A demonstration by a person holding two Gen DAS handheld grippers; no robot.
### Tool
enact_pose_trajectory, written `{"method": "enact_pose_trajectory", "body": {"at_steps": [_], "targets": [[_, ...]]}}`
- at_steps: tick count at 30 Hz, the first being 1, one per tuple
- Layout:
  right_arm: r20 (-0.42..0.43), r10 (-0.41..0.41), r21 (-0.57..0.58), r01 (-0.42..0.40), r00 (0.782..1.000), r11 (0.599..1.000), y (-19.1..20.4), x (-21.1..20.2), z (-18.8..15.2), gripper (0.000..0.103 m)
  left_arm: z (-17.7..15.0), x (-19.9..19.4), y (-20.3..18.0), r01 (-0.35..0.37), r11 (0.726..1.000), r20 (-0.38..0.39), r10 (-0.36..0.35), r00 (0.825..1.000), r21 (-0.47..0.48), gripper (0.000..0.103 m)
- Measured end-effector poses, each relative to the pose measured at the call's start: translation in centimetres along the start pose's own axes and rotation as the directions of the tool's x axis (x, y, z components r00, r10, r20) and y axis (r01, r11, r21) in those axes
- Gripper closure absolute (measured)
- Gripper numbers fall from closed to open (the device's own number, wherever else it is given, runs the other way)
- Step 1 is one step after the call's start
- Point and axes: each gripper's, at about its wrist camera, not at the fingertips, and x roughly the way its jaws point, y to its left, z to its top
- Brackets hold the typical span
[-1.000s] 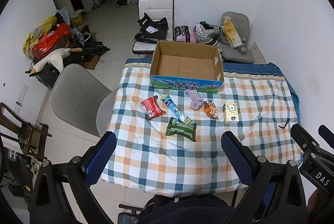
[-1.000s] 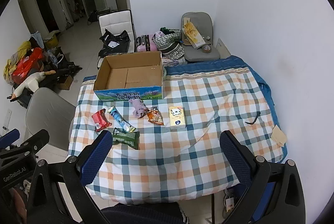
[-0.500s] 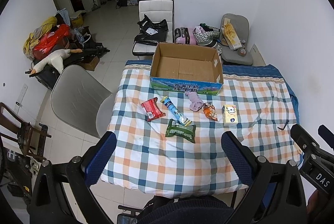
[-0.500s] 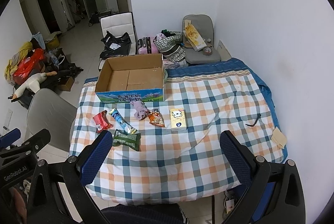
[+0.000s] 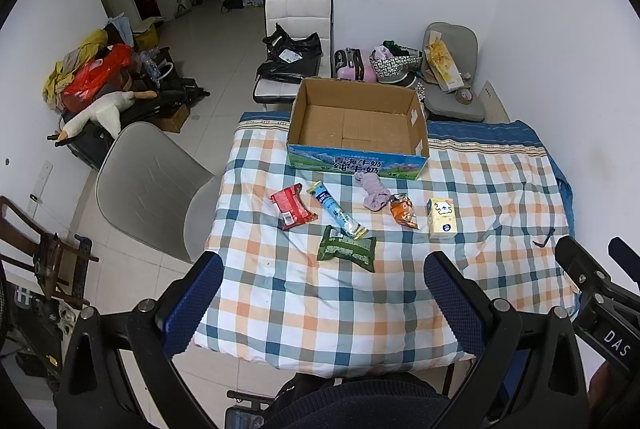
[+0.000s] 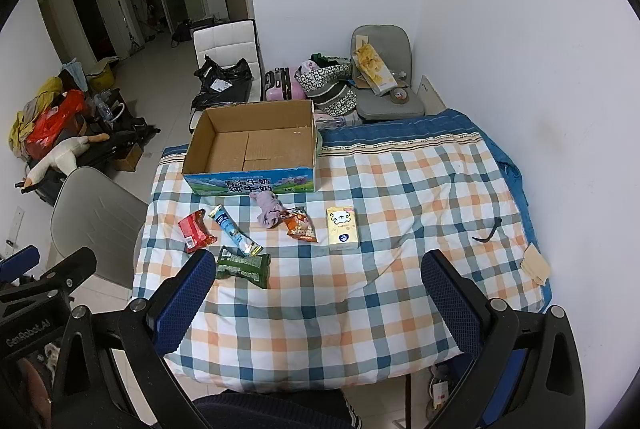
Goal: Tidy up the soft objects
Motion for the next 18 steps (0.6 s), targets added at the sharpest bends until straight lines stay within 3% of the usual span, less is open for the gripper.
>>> {"method": "enact_pose_trajectory", "body": {"at_steps": [10, 15, 18], "targets": [[-0.019, 0.006, 0.021, -0.006, 1.000, 1.000, -0.3, 1.5, 0.1, 0.000, 0.8, 1.3, 0.0, 0.011, 1.000, -0.004, -0.011, 1.000, -0.007, 0.000], [-0.113, -0.015, 0.057, 0.022, 0.993, 0.998, -1.9, 6.8, 0.8, 0.000, 2.2, 6.3, 0.2, 0.041, 0.997, -0.051, -0.045, 0.998, -0.070, 0.000], [-0.185, -0.030, 0.064, 0.042, 0.982, 0.997, -3.3, 11.5, 1.0, 0.000, 2.5, 11.5, 0.4, 0.057, 0.991, -0.134, -0.073, 0.988, -0.119, 0.000]]}}
